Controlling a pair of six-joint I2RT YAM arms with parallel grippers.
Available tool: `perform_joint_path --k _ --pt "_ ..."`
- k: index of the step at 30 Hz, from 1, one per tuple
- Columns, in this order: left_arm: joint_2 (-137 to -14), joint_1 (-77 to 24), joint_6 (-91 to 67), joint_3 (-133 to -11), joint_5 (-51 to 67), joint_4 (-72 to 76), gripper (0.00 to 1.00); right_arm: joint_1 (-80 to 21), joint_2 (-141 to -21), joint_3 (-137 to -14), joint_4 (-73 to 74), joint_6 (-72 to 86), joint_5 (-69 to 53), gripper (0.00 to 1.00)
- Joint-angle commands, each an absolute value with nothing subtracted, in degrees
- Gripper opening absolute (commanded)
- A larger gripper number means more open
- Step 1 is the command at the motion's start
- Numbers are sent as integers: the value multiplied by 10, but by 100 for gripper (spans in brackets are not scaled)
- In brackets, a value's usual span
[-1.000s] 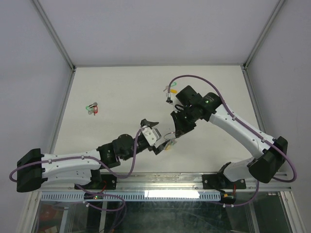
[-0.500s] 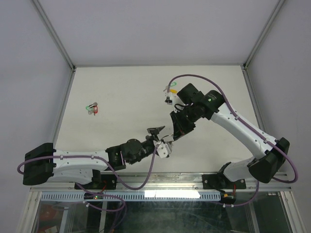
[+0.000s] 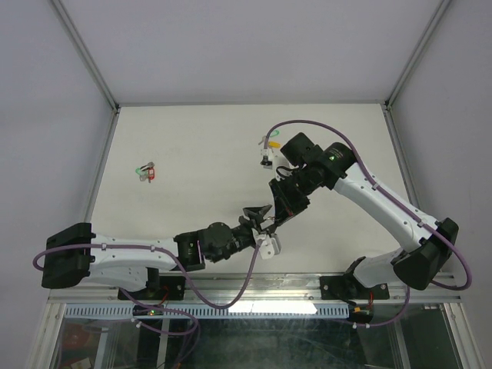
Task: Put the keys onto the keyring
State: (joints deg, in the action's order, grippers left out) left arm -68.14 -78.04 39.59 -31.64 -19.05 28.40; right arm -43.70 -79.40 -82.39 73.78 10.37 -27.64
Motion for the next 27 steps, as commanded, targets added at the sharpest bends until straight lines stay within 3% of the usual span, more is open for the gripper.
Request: perform_joint_path --k 1,7,12,19,24,27 --pt "-686 -796 418 -346 -180 300 49 -436 -787 -851 735 97 -305 0" --pt "-694 -801 428 -356 -182 274 31 -436 -786 -850 733 95 -308 0" --pt "-696 -801 433 -361 -202 270 0 -436 -779 -850 727 98 -307 0" --pt "-681 -801 427 -358 -230 274 0 -437 -755 -849 701 110 -295 0" --pt "-656 -801 370 -346 -254 297 0 -436 -709 -841 646 131 -234 27" --pt "-638 -801 326 -338 -270 314 0 -436 -673 -827 608 148 -164 38"
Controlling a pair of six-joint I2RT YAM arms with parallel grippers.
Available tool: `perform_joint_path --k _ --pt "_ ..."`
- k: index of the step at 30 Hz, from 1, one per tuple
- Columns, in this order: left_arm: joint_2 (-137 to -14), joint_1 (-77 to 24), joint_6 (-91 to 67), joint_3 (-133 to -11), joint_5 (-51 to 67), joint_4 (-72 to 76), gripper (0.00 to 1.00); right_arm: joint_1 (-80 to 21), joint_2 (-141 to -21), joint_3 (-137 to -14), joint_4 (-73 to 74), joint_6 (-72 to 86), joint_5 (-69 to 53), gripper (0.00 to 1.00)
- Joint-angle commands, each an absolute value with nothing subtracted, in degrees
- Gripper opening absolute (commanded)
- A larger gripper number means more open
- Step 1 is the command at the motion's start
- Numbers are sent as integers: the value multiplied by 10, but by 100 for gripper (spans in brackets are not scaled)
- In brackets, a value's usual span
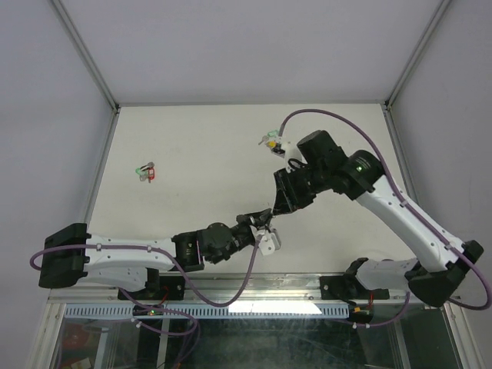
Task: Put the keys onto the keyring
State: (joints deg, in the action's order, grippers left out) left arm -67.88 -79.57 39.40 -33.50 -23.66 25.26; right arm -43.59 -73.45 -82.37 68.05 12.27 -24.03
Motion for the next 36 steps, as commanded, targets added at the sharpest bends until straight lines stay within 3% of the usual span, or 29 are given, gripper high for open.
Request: perform_joint_path --k 1,5,8,13,19,36 --pt "-633 -800 306 -338 -274 315 0 -436 -658 -817 587 158 -147 40" --pt "-623 -800 243 -349 -295 296 0 -436 -596 -761 495 202 -106 54" --pt "-624 -800 196 -368 -317 267 0 -436 -557 -724 429 228 -78 57" --pt "-635 -798 138 -403 -336 210 0 -436 -522 -688 398 258 -20 56" --pt "-644 -761 49 -447 -312 136 0 -441 -539 -697 399 238 -78 45" --pt "-633 -721 2 -463 -255 105 0 -517 -534 -640 314 308 4 45"
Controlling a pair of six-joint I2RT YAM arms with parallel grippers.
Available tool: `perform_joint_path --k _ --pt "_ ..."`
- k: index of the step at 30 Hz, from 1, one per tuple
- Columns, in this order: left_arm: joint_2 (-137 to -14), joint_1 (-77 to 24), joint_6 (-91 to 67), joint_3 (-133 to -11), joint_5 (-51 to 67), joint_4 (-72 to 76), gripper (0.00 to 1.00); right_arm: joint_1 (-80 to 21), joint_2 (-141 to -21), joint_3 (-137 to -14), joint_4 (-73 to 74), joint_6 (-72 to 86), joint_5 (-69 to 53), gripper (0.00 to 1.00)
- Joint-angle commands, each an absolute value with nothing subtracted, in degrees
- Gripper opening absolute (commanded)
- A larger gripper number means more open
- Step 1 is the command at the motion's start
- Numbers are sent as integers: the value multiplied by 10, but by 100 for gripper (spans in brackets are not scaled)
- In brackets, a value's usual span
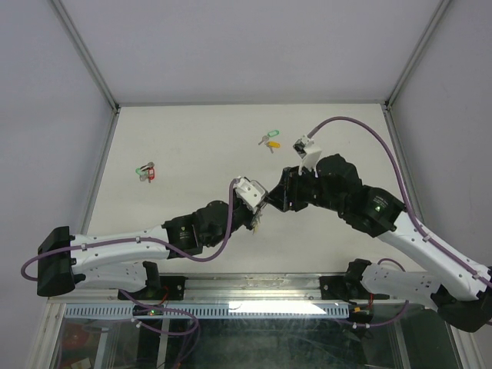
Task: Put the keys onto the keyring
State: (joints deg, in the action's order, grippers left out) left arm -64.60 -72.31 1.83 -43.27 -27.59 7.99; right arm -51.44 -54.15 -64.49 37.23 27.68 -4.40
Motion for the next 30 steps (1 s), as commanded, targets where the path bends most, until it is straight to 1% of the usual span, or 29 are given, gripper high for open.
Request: perform_joint_path --k 1,4,10,18,22,25,27,29,30 --pt "-631 -721 2 -461 -254 106 0 -518 -531 -636 308 311 11 44" --pt "-625 -721 3 -459 -251 107 0 -518 -529 -630 292 316 17 42" --pt "-619 -721 11 -459 -246 107 0 -517 -547 -627 273 319 -10 38" --pt "-606 -722 20 -455 -262 106 0 -518 -560 -615 276 323 -22 35" --pt "-605 -721 21 -456 -266 108 0 -518 -564 -615 281 323 -24 31" --pt "-606 -721 19 -456 -264 110 0 -518 -563 -614 272 323 -33 23" --pt "-606 -721 18 -455 -263 112 0 -518 -562 -612 260 324 -48 13" --pt "-606 -722 18 -455 -261 114 0 -518 -560 -613 250 324 -58 0" --pt "-606 -721 20 -455 -259 114 1 -518 -557 -612 249 326 -57 0"
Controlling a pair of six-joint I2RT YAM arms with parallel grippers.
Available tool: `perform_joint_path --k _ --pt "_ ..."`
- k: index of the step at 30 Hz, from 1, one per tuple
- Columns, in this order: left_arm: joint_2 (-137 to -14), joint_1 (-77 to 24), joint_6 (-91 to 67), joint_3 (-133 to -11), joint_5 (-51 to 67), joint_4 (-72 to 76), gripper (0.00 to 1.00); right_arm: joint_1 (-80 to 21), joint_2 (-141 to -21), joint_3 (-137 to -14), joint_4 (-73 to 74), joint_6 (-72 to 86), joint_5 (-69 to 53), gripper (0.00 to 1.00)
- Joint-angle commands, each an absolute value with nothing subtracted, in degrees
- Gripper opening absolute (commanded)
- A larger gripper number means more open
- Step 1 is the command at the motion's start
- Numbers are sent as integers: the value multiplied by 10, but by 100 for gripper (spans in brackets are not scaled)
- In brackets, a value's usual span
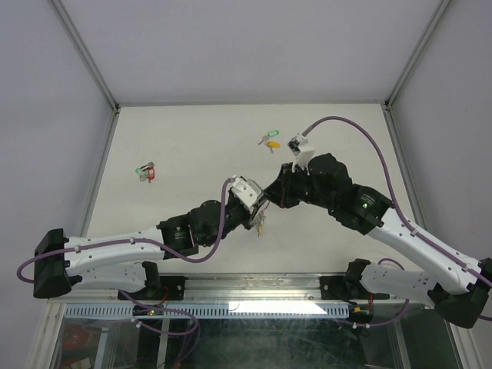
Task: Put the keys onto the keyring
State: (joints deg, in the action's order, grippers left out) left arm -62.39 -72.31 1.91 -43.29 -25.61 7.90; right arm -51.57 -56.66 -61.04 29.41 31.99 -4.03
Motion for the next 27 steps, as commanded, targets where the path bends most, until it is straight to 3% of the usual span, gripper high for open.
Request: perform_joint_path --k 1,8,18,27 --pt "-605 -722 22 -455 -257 114 5 -518 -554 -612 249 327 -52 0" --pt "-582 -722 42 -423 -236 144 35 -518 -527 -625 256 334 -19 0" --pt "-507 -722 142 -340 -170 257 38 -518 -522 -651 262 341 -43 0" --pt "-518 -722 183 -342 -112 277 42 -518 -529 -664 244 351 -84 0"
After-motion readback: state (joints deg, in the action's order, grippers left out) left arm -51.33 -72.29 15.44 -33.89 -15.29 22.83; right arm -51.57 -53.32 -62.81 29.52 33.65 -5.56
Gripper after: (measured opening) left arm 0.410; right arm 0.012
